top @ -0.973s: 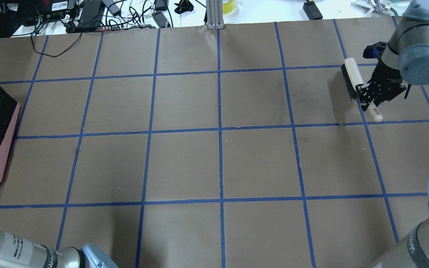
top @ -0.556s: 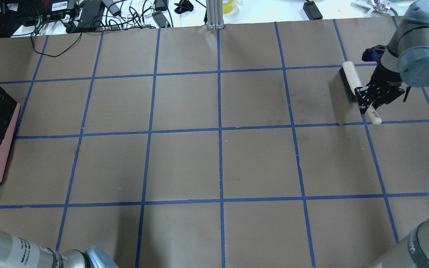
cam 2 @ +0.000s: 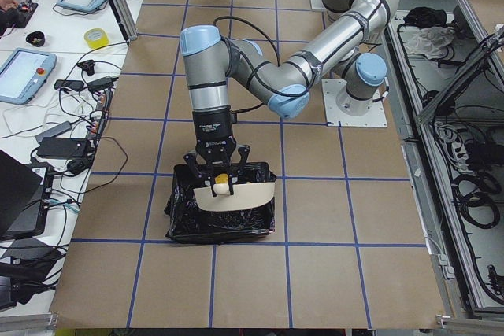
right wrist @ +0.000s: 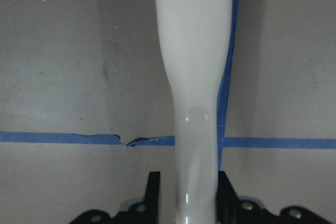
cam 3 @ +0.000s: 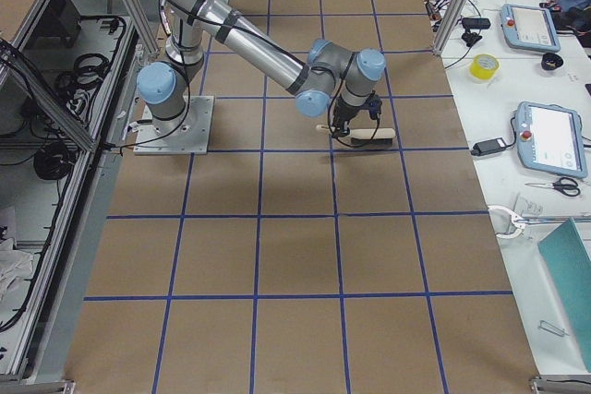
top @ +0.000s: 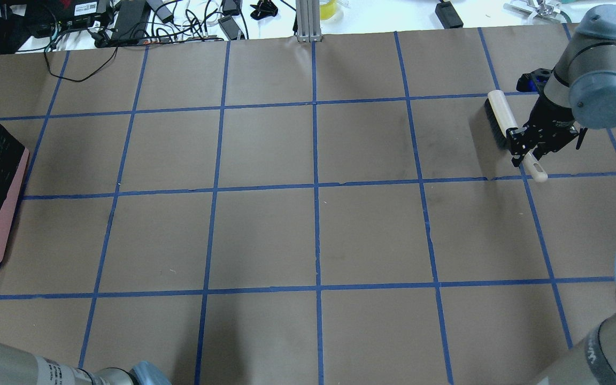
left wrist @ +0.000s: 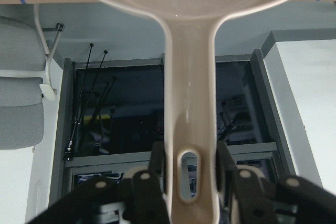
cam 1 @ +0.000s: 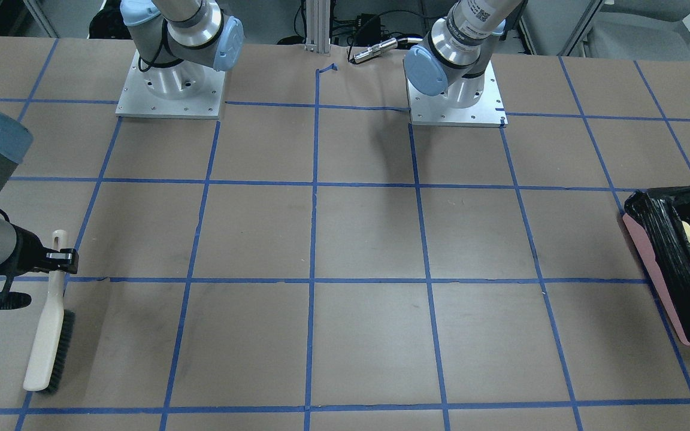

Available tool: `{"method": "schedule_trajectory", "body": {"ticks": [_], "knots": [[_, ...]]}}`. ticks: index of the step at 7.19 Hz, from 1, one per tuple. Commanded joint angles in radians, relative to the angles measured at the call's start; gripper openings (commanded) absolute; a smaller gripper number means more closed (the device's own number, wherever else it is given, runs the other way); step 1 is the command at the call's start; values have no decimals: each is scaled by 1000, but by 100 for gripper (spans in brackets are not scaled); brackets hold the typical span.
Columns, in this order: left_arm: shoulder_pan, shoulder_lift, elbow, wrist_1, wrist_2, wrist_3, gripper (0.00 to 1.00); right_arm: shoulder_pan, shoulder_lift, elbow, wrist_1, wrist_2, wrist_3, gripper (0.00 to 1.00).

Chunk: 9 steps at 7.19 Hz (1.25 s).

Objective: Sweep and dump trash into bin
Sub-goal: 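Tilt the dustpan over the bin with left gripper while right lowers brush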

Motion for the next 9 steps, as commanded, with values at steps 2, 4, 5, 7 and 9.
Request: {"method": "schedule_trajectory", "body": {"ticks": [2, 4, 5, 7, 9], "knots": [[-40, 92, -136, 116, 9, 13, 0, 0, -11, -10, 1, -2, -4, 78], [-40, 116, -229, 322, -35, 96, 0, 0, -45, -20, 5, -5, -3, 90], [-40, 116, -227, 329, -49, 111, 0, 0, -68, -20, 7, -7, -1, 97], [-40, 120, -237, 342, -52, 133, 0, 5, -190, -18, 39, -5, 3, 100], [-38, 130, -201, 223, -98, 125, 0, 79, -313, -21, 66, -5, 86, 100]]}}
